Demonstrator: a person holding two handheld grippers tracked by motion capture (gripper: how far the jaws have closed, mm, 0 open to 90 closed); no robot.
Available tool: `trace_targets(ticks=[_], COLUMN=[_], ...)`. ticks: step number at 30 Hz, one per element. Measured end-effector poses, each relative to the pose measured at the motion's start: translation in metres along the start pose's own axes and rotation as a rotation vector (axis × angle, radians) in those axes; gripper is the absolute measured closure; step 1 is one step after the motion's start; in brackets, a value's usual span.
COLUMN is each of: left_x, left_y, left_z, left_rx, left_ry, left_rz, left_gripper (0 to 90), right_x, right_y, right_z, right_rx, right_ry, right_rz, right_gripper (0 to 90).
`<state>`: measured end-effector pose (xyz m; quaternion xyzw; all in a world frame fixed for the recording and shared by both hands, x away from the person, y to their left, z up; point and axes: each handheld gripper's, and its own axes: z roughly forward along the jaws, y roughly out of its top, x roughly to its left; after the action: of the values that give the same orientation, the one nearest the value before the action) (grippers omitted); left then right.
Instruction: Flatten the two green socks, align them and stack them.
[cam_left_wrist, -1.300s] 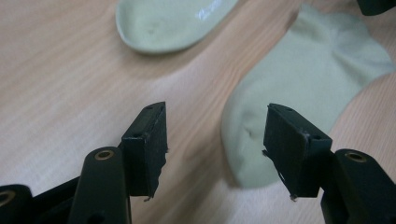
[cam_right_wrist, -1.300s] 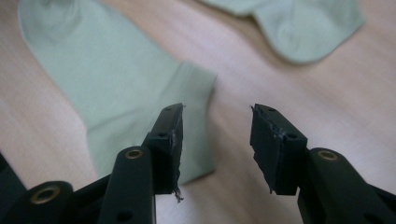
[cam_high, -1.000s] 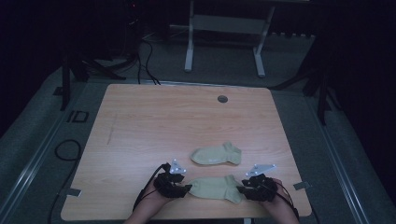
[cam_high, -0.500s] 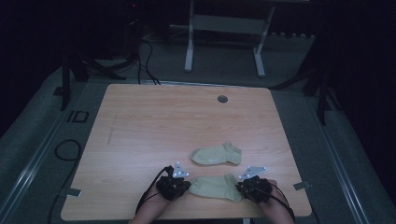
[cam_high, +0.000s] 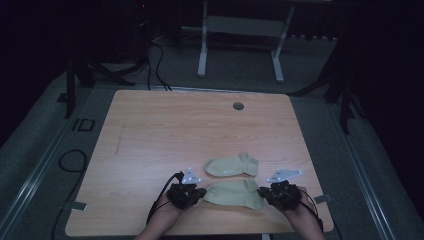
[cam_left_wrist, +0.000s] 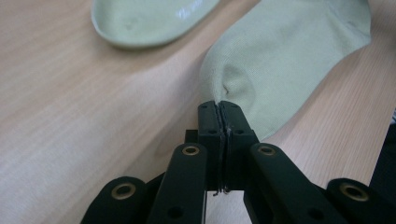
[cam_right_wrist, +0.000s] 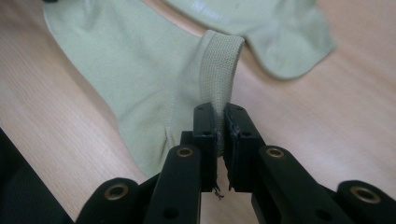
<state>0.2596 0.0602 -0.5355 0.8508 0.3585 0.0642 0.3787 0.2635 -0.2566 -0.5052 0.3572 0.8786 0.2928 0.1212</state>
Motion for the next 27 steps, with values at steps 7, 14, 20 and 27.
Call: trace_targets(ticks=[7,14,20,27], left_x=[0.013,0.021,0.024,0.034], left_y=[0.025,0.052,0.067,0.064], left_z=[-0.008,-0.013,-0.007,0.01], left_rx=[-0.019,-0.012,-0.018,0.007], left_ry=[0.059,0.133,0.168,0.163], left_rz=[0.009,0.039,0.049,0.014], left_gripper=[88.1,88.1,88.1,88.1], right_x=[-0.02,-0.038,-0.058,-0.073], right_y=[0.024,0.051,0.073,0.077], right_z=[-0.006,0.0,0.004,0.018], right_rx=[-0.028,-0.028,-0.012,0.003], right_ry=[-0.007,-0.027,-0.047,-0.04], right_rz=[-0.003,0.004,0.017,0.047], right_gripper=[83.8,83.8,83.6,83.5])
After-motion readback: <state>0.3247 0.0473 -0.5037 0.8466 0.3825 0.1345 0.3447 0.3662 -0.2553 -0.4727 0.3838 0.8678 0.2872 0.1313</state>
